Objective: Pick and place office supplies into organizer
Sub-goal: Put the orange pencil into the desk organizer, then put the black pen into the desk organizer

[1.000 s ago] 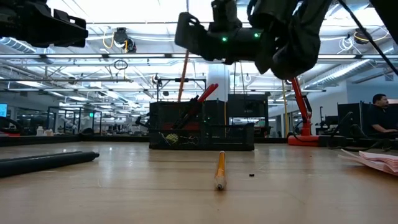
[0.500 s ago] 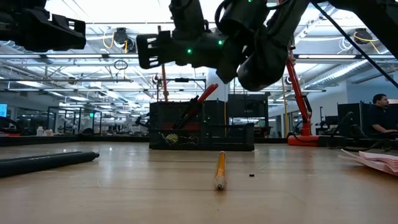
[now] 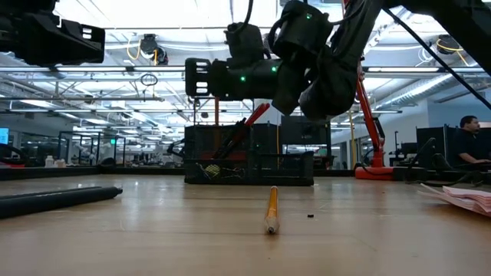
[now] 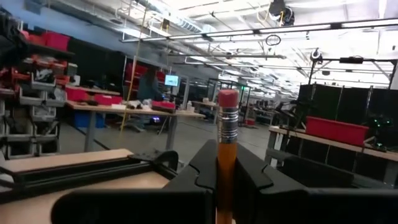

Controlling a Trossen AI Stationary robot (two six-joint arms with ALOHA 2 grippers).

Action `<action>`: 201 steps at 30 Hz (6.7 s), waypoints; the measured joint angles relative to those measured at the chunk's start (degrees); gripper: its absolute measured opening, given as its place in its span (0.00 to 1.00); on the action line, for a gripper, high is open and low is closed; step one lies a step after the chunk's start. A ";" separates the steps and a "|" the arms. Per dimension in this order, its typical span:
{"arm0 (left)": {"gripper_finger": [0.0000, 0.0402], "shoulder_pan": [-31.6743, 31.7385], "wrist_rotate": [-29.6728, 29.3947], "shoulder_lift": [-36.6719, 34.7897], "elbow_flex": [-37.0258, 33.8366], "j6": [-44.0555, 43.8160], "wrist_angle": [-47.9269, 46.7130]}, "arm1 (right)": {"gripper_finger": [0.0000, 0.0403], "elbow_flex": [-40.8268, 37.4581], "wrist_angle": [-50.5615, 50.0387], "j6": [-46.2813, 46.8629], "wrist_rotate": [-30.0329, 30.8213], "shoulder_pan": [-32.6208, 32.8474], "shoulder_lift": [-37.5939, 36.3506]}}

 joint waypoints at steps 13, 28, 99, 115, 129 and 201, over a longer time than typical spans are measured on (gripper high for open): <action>0.08 0.00 -0.01 0.00 0.00 0.34 0.11 | 0.03 -0.15 0.11 10.73 1.20 -1.13 0.31; 0.08 0.00 -0.01 0.00 0.00 0.20 0.00 | 0.03 -2.78 -0.10 7.27 2.05 -0.59 1.04; 0.08 -0.04 0.92 0.00 0.00 -0.03 -0.04 | 0.14 12.22 -77.79 33.67 -12.21 -7.32 -11.04; 0.08 -0.04 0.91 0.00 0.00 -0.11 -0.04 | 0.42 12.22 -70.44 22.98 -10.44 -4.69 -17.01; 0.08 -0.07 0.53 0.02 0.00 -1.80 -1.60 | 0.03 -10.16 -50.42 9.52 -31.01 5.39 -37.60; 0.08 -6.05 0.76 59.95 14.95 -13.90 29.94 | 0.01 -40.04 -32.44 17.91 -35.95 5.42 -44.26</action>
